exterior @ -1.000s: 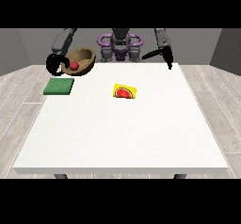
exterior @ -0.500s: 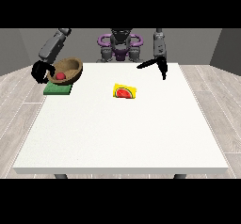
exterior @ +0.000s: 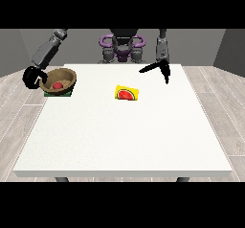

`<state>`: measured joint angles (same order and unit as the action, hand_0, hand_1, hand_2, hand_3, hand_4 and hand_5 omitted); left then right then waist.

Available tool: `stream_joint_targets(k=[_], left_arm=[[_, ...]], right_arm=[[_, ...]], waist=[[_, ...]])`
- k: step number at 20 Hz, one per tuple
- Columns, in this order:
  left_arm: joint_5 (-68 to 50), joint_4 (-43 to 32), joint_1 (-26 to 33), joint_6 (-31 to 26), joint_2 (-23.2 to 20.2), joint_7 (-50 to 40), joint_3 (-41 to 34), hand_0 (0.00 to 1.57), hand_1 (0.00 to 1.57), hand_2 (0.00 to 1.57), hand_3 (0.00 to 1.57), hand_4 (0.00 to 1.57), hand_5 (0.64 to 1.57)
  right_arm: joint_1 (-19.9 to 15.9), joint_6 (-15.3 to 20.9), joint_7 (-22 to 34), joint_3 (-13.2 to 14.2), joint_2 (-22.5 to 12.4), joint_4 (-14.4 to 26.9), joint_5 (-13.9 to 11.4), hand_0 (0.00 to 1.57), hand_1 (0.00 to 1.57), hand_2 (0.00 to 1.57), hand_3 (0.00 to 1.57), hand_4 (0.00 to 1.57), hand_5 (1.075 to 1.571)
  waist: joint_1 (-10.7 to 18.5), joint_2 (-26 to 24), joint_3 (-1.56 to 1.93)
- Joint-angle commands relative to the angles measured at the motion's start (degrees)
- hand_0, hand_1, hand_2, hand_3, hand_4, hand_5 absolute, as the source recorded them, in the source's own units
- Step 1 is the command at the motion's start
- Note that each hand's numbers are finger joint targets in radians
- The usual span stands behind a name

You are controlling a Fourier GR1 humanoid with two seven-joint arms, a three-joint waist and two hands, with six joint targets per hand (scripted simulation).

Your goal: Pick the cup and pour the ball into the bowl, then pick the bowl and place it on the pad

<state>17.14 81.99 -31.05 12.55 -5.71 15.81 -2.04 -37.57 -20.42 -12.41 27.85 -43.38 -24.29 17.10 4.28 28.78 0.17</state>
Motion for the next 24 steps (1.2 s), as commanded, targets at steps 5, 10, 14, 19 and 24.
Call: stream_joint_targets(k=[5, 10, 14, 19, 24], left_arm=[[0.7, 10.3, 1.8, -0.7, 0.0, -8.3, 1.5, 0.0, 0.0, 0.0, 0.0, 0.0, 1.563], [-0.9, 10.5, 5.8, -3.6, -0.9, -8.1, 1.8, 0.0, 0.0, 0.0, 0.0, 0.0, 1.566], [-1.0, 8.0, 3.9, -2.2, -0.7, -5.2, 0.4, 0.0, 0.0, 0.0, 0.0, 0.0, 1.566], [-1.1, 12.5, 7.2, -2.5, 0.7, -6.1, 2.2, 0.0, 0.0, 0.0, 0.0, 0.0, 1.566], [-0.2, 8.6, 5.4, -1.8, 1.0, -5.6, 1.9, 0.0, 0.0, 0.0, 0.0, 0.0, 1.565]], right_arm=[[-1.5, -1.8, -3.5, -0.7, -2.6, 4.4, -2.0, 1.57, 1.57, 1.57, 0.46, 1.02, 1.571], [-2.8, -2.7, 4.2, 2.3, -5.2, 7.6, 1.6, 1.57, 1.57, 1.57, 0.0, 0.76, 1.568], [-4.0, -2.3, 4.3, 0.8, -4.2, 6.3, 0.7, 1.57, 1.57, 1.57, 0.81, 0.74, 1.571], [-1.5, -2.9, 0.5, -1.6, -3.2, 6.2, -2.1, 1.57, 1.57, 1.57, 0.92, 0.7, 1.568], [-1.6, 2.0, 5.7, -3.1, -3.5, 7.5, -3.9, 1.57, 1.57, 1.57, 1.57, 0.59, 1.535]], waist=[[-1.2, 0.5, -0.02], [0.2, -4.2, -0.1], [-0.9, -1.9, -0.12], [-0.5, -1.8, -0.09], [-1.2, -2.7, -0.14]])
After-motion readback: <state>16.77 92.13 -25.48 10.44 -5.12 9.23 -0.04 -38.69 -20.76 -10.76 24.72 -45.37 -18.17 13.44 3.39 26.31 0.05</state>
